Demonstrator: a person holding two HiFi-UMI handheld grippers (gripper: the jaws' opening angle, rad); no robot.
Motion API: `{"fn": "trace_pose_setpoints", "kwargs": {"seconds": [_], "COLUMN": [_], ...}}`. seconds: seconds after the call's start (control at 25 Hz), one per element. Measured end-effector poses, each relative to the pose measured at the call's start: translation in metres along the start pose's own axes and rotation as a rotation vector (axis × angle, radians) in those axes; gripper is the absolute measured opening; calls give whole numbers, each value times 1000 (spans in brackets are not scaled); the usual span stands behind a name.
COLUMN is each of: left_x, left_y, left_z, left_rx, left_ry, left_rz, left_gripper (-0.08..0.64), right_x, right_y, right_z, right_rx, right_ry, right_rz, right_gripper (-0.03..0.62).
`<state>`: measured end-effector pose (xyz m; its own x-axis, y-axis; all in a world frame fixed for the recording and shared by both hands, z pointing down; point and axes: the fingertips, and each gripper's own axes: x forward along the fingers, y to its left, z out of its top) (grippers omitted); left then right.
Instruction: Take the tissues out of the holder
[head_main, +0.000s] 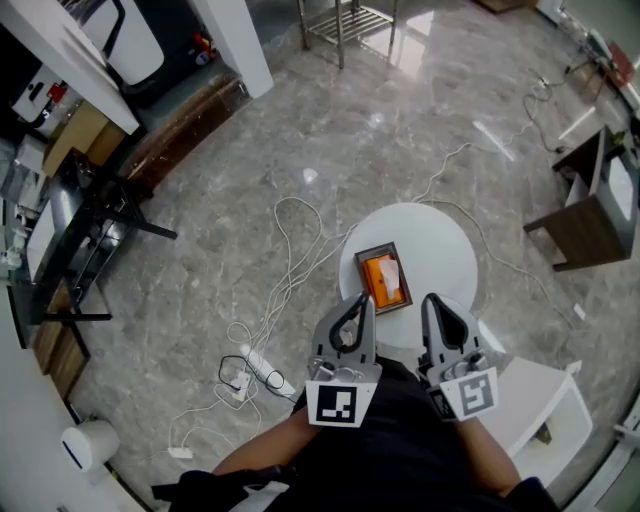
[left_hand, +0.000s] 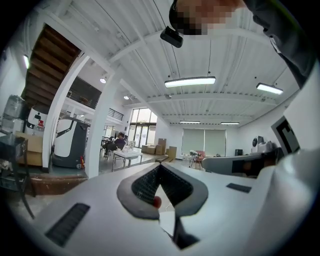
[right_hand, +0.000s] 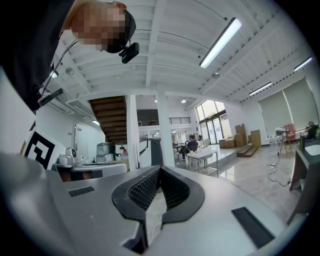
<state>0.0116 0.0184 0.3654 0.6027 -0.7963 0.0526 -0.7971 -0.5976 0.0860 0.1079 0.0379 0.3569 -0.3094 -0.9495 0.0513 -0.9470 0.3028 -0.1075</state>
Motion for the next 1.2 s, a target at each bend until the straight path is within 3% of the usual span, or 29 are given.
{"fn": "trace_pose_setpoints", "kwargs": {"seconds": [0.24,0.44,0.72,1.04,1.12,1.2], "left_x": [11,23,26,22,25,28], "left_y": [-6,-22,-37,-54,-55,-57], "left_z": [-3,0,0,-19,-19,-15], "left_rx": [-3,67,77,27,-8,4], "left_ry": [0,-12,-34,-26,-24,-33], "left_rz": [11,-25,-26,-15,-32,-66], "left_gripper": [-2,-1,-1,-1,-1,-1], "right_x": [6,2,-4,-8,-6,-3], "right_y": [-10,-25,-38,-47,-46,-44], "right_z": [-4,-6,-3,-44,-46,-54], "right_rx": [7,19,12,59,71,60], "right_ry": [-15,-23,-40,90,117,155], "right_rz": [-19,-31,-24,-4,-3,11], "right_gripper": [8,8,8,8,8,8]}}
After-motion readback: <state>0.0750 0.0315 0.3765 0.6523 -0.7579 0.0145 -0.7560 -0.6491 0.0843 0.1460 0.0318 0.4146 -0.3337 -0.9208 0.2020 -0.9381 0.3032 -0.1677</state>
